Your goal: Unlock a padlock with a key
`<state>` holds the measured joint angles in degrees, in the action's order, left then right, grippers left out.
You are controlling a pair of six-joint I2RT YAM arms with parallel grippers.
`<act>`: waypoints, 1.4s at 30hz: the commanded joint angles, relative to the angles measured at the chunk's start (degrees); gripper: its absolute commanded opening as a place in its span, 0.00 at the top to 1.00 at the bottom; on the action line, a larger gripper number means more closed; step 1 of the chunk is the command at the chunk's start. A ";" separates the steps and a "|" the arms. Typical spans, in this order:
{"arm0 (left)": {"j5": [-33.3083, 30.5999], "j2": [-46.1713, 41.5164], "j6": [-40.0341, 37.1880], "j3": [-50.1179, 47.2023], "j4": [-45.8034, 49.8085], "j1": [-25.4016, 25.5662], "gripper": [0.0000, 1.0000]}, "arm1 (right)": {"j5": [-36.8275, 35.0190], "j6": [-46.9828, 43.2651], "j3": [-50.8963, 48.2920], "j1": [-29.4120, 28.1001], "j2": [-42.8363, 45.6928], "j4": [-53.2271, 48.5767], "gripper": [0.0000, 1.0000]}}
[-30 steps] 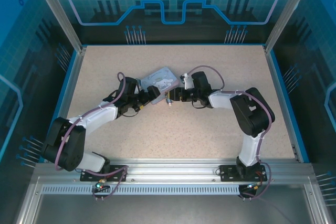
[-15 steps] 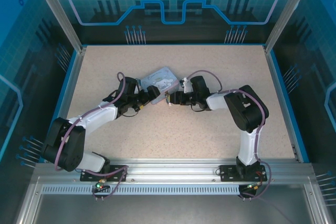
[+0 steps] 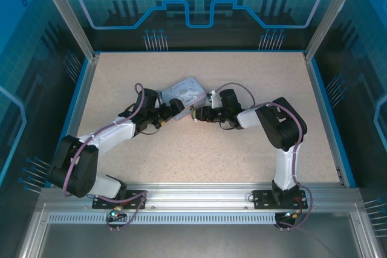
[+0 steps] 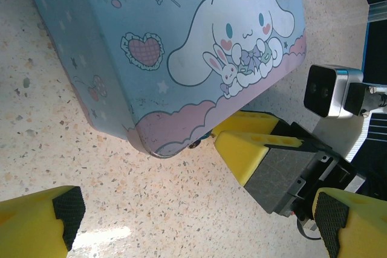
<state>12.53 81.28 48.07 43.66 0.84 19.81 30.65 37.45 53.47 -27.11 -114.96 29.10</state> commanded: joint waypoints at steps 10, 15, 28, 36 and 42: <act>1.23 -1.04 0.84 1.32 0.26 -0.51 0.01 | 2.18 -2.13 -0.30 -1.54 -2.03 0.82 0.68; 1.18 -1.03 0.80 1.18 0.19 -0.51 0.01 | -1.34 -1.14 -1.21 -1.97 -2.05 0.98 0.66; 1.46 -0.81 0.93 1.06 -0.34 -0.56 0.01 | -12.35 -1.41 -1.48 -5.44 -1.35 -2.78 0.61; 1.79 -0.75 1.11 0.76 -0.76 -0.57 0.01 | -16.09 -1.80 -1.09 -7.20 -2.89 -2.83 0.60; 1.99 -0.87 1.12 0.73 -0.84 -0.83 0.01 | -15.75 -1.97 -2.34 -7.44 -2.59 -1.25 0.65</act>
<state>12.99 81.28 48.10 43.66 0.78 19.64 16.88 36.16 52.86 -33.50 -114.67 31.09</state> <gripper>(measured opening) 0.989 0.354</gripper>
